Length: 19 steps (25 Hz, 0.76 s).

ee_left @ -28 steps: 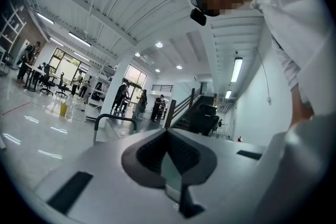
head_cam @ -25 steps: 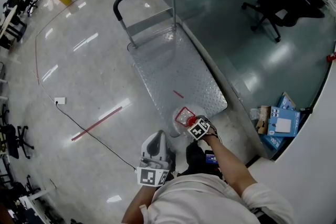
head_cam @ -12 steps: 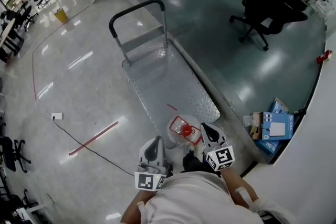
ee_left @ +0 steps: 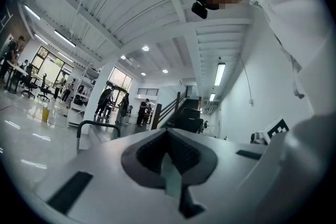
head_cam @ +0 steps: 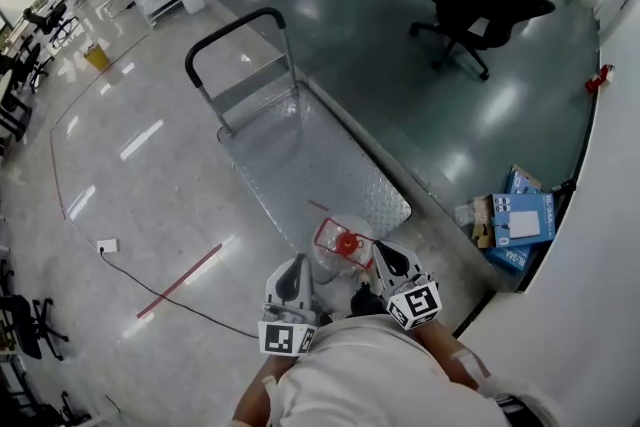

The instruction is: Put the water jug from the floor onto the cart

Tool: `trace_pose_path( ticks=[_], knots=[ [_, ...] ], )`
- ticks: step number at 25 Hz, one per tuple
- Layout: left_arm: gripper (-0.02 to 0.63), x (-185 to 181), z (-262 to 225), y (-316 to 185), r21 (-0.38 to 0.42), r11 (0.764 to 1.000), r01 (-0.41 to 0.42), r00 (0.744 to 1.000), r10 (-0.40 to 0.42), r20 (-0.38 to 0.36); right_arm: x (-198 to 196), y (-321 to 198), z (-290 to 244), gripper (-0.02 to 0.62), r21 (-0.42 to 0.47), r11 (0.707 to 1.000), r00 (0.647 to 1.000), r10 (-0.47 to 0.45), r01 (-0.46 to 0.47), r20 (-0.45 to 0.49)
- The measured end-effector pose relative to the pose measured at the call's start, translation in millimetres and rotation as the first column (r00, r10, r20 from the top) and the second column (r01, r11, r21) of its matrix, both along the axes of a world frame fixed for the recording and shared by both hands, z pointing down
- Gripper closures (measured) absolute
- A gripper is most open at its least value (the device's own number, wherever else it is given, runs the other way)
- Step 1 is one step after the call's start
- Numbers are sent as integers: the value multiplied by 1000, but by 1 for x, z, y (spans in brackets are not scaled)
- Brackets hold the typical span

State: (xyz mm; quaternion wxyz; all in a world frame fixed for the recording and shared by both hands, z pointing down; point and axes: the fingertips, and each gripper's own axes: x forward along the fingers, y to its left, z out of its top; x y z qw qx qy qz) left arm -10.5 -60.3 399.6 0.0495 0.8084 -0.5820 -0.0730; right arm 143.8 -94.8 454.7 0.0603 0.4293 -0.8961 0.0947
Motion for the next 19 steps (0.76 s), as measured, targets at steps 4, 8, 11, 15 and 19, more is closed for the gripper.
trace_pose_path(
  ticks=[4,8,11,15,19],
  knots=[
    [603,3,4,2,-11,1000,-2,1000,2,-8,3,4,-3,583,16,1000,1000,4,-4,5],
    [603,-1,4,2,-12,1000,3,1000,-3,-13,-2,7,-2,583,10,1000,1000,-10,10,5],
    [603,0,5,4,-15,1000,1,1000,-1,-14,-4,9,-2,583,8,1000,1000,-18,18,4],
    [603,0,4,3,-13,1000,0,1000,-1,-12,-4,8,-4,584,15,1000,1000,-20,20,4],
    [603,-1,7,3,-18,1000,5,1000,-5,-15,-3,6,-2,583,18,1000,1000,-15,15,5]
  ],
)
